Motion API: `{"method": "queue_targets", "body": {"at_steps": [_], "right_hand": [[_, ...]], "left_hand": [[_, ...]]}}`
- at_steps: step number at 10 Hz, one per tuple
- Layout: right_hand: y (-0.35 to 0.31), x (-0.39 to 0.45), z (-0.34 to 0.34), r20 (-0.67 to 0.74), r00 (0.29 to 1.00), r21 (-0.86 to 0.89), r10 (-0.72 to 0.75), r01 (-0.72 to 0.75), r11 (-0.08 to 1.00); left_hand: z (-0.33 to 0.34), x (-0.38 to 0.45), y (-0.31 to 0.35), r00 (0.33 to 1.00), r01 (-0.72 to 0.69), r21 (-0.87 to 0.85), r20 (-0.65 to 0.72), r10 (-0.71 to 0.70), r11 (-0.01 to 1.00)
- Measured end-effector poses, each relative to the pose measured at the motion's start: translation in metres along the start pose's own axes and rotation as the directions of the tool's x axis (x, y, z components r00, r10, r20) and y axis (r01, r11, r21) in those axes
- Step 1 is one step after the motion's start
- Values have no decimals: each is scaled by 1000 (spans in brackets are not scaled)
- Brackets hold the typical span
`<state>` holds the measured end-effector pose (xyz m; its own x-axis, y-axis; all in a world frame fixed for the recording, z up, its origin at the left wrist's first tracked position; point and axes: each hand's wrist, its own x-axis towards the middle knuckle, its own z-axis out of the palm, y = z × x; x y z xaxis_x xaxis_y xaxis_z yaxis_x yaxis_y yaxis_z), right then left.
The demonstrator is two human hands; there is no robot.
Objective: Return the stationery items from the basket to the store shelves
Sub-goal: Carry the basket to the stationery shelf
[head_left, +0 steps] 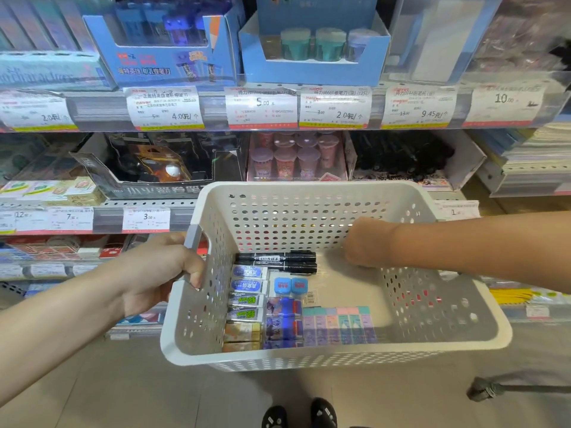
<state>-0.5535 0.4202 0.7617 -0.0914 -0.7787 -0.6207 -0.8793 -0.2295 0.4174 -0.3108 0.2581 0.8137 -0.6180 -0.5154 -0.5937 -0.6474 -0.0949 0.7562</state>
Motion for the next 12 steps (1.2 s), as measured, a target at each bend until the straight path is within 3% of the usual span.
{"method": "queue_targets", "body": {"at_steps": [1, 2, 3, 4, 5, 6, 7, 8, 10, 11, 12], "right_hand": [[1, -7, -11, 89, 996, 11, -27, 27, 1000], [3, -19, -14, -108, 994, 69, 28, -21, 997], [15, -36, -14, -400, 910, 442, 109, 87, 893], [24, -40, -16, -623, 664, 721, 415, 281, 633], [31, -31, -12, -529, 464, 847, 711, 237, 475], [43, -17, -9, -461, 442, 873, 770, 71, 482], [58, -3, -9, -410, 478, 857, 777, -89, 508], [66, 3, -17, -427, 525, 809, 736, -142, 570], [80, 7, -18, -479, 544, 758, 689, -141, 637], [83, 13, -21, -463, 614, 734, 639, -139, 665], [82, 17, -21, -412, 625, 748, 663, -184, 638]], "left_hand": [[0, 2, -2, 1000, 6, -8, -3, -6, 1000], [0, 4, -4, 1000, 8, -22, 3, -8, 1000], [2, 4, -6, 1000, 8, -50, 11, -7, 999], [5, 5, -6, 1000, 12, -60, 15, -12, 998], [6, 7, -6, 1000, 15, -49, 0, -15, 999], [6, 10, -4, 1000, 10, -34, -6, -10, 999], [4, 13, -3, 1000, 18, -28, -8, -18, 999], [2, 15, -4, 1000, 28, -24, -8, -28, 999], [5, 17, -3, 1000, 22, -21, 16, -21, 1000], [6, 18, -4, 999, 29, -15, 19, -28, 999], [4, 19, -5, 999, 30, -14, 17, -30, 999]]}}
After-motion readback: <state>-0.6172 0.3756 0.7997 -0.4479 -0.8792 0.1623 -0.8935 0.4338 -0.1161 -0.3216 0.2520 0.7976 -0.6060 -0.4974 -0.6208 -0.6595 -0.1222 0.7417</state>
